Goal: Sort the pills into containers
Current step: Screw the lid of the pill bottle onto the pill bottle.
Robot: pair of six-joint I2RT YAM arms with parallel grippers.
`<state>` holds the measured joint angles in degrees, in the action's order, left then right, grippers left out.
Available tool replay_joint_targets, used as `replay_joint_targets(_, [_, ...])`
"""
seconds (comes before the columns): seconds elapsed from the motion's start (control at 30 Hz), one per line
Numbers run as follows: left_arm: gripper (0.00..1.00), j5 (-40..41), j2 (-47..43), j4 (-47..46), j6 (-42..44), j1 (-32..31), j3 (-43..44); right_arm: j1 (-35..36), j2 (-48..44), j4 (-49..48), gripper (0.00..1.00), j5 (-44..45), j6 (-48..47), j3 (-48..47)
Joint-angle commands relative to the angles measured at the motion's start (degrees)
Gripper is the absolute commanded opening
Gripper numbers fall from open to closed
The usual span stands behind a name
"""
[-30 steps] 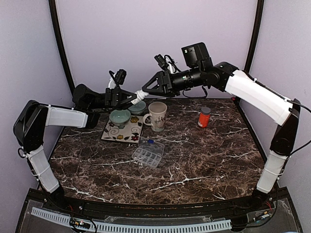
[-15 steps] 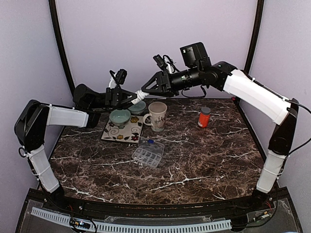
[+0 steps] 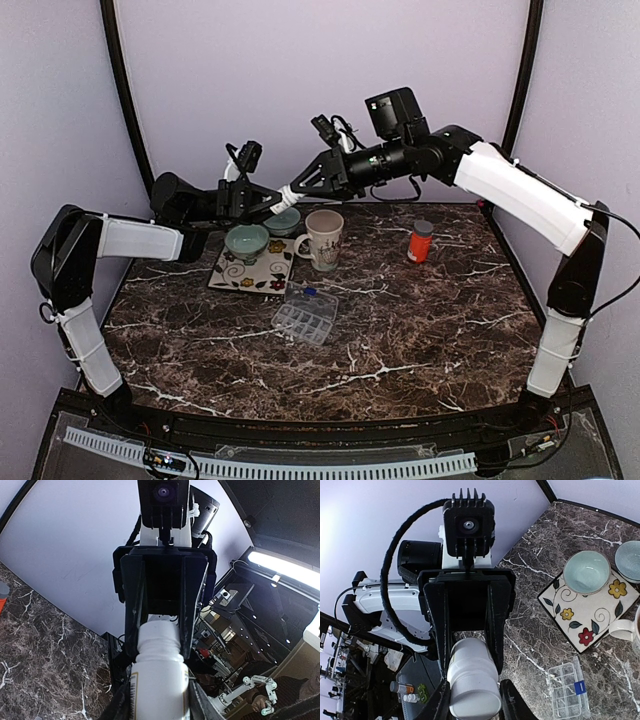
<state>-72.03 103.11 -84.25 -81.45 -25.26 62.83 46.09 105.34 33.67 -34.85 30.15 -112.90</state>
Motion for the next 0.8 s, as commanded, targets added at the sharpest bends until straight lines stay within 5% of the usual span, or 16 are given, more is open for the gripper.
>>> replay_joint_targets(0.0, [0.18, -0.6, 0.1, -2.3, -0.6, 0.1, 1.8, 0.7, 0.7, -0.2, 0.25, -0.6, -1.0, -2.7])
replay_joint_targets(0.27, [0.18, -1.0, 0.2, -1.3, 0.3, 0.1, 2.4, 0.7, 1.8, 1.2, 0.17, -0.6, -1.7, -4.3])
replay_joint_targets(0.77, [0.18, -0.6, 2.1, 2.0, 2.6, -1.5, 6.5, 1.1, 3.7, 1.5, 0.15, -0.5, -1.4, -6.1])
